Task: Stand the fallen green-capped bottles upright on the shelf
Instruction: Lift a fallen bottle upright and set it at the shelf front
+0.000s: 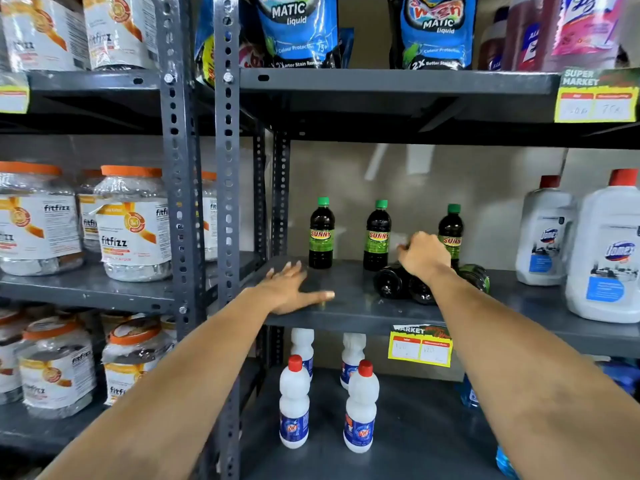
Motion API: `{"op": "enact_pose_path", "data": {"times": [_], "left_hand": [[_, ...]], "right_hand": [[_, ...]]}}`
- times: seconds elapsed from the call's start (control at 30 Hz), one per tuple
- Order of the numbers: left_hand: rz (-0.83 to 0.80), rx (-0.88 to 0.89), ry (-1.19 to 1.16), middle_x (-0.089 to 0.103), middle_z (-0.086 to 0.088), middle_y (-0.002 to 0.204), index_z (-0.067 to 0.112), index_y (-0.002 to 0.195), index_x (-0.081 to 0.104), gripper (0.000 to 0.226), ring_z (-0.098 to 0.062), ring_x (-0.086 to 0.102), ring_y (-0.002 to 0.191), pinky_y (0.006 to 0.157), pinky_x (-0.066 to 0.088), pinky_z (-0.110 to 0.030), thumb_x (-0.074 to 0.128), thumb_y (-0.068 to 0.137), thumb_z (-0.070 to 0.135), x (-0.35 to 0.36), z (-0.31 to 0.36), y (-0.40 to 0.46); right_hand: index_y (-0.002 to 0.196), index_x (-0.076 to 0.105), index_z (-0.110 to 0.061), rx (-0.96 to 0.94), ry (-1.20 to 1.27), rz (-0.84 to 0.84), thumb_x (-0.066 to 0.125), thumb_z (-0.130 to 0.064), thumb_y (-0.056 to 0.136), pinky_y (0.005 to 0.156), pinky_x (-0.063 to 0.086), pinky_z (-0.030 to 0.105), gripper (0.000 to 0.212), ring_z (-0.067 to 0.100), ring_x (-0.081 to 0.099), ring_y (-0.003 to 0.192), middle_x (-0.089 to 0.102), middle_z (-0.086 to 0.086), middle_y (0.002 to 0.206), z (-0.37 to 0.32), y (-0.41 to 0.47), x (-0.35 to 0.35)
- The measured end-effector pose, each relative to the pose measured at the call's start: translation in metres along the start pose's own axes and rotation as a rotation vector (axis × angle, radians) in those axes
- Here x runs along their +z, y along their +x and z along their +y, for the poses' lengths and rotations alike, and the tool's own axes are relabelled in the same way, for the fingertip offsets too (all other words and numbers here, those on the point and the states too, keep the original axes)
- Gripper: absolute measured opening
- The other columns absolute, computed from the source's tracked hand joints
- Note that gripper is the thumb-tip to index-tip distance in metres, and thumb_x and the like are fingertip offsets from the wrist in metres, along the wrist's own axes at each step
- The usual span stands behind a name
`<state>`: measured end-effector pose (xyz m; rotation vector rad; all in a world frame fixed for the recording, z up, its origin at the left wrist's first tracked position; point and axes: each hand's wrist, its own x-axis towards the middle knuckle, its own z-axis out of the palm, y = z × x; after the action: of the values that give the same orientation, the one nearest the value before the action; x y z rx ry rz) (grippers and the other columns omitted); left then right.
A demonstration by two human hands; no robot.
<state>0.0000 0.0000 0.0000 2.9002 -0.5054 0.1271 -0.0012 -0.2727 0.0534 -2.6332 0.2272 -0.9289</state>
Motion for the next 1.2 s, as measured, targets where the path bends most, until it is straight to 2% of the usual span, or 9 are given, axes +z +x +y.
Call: {"op": "enact_pose_path", "data": {"times": [0.1,0.27,0.47,0.63,0.73,0.8,0.9,1.07,1.2], "left_hand": [[-0.156,-0.022,-0.015,-0.004,0.002,0.163,0.024,0.156,0.008,0.125,-0.023,-0.006,0.149,0.119,-0.002,-0.048,0.03,0.059,0.098,0.003,-0.006,-0.014],[-0.085,0.09,0.093,0.003,0.002,0.164,0.02,0.156,0.005,0.131,-0.016,0.002,0.149,0.121,0.003,-0.039,0.06,0.058,0.088,0.012,-0.019,-0.014],[-0.043,0.15,0.167,0.01,0.004,0.164,0.02,0.156,0.01,0.131,-0.016,0.013,0.148,0.12,0.013,-0.038,0.062,0.056,0.087,0.012,-0.027,-0.008],[0.001,0.127,0.185,0.016,0.007,0.162,0.022,0.155,0.015,0.128,-0.019,0.02,0.146,0.118,0.02,-0.038,0.062,0.056,0.087,0.015,-0.025,-0.01],[0.009,0.12,0.186,0.017,0.007,0.162,0.023,0.155,0.016,0.127,-0.02,0.022,0.146,0.117,0.021,-0.039,0.062,0.055,0.087,0.015,-0.024,-0.01],[0.006,0.115,0.186,0.017,0.008,0.162,0.025,0.155,0.015,0.127,-0.021,0.022,0.146,0.117,0.022,-0.04,0.062,0.055,0.088,0.015,-0.024,-0.011],[0.013,0.106,0.195,0.017,0.01,0.162,0.026,0.155,0.016,0.129,-0.02,0.023,0.145,0.116,0.023,-0.041,0.061,0.052,0.089,0.014,-0.024,-0.011],[0.039,0.105,0.22,0.022,0.008,0.161,0.023,0.154,0.018,0.131,-0.022,0.03,0.142,0.112,0.03,-0.044,0.059,0.049,0.092,0.016,-0.023,-0.012],[0.042,0.095,0.242,0.016,0.005,0.163,0.02,0.154,0.017,0.133,-0.025,0.028,0.143,0.11,0.032,-0.046,0.06,0.051,0.091,0.016,-0.021,-0.014]], "right_hand": [[0.11,0.062,-0.003,0.096,-0.037,-0.159,0.062,-0.04,0.086,0.078,0.052,0.038,0.044,0.04,0.064,0.101,0.066,0.019,0.11,-0.002,0.009,0.001],[0.119,0.061,-0.008,0.116,-0.178,-0.342,0.065,-0.048,0.084,0.076,0.044,0.031,0.054,0.029,0.062,0.11,0.064,0.011,0.119,-0.024,0.017,0.012],[0.121,0.061,-0.009,0.191,-0.199,-0.416,0.066,-0.03,0.08,0.071,0.049,0.03,0.046,0.029,0.064,0.096,0.056,0.007,0.096,-0.038,0.023,0.022],[0.14,0.041,-0.005,0.33,-0.039,-0.471,0.059,-0.036,0.088,0.089,0.054,0.034,0.063,0.033,0.069,0.092,0.05,0.014,0.141,-0.038,0.025,0.03],[0.136,0.042,-0.004,0.44,0.205,-0.452,0.072,-0.03,0.076,0.059,0.06,0.049,0.072,0.044,0.068,0.079,0.049,0.017,0.14,-0.032,0.028,0.04],[0.134,0.038,-0.005,0.509,0.322,-0.408,0.076,-0.025,0.074,0.051,0.058,0.053,0.074,0.045,0.064,0.087,0.049,0.016,0.134,-0.028,0.024,0.042],[0.137,0.027,-0.002,0.587,0.44,-0.336,0.077,-0.025,0.078,0.06,0.058,0.056,0.08,0.043,0.057,0.112,0.046,0.018,0.13,-0.028,0.017,0.039],[0.149,0.004,-0.006,0.587,0.617,-0.223,0.07,-0.032,0.082,0.067,0.056,0.063,0.097,0.046,0.05,0.121,0.046,0.023,0.136,-0.024,0.01,0.046],[0.152,-0.006,-0.001,0.395,0.523,-0.053,0.07,-0.039,0.083,0.101,0.045,0.048,0.109,0.043,0.049,0.127,0.048,0.026,0.14,-0.024,-0.009,0.054]]}}
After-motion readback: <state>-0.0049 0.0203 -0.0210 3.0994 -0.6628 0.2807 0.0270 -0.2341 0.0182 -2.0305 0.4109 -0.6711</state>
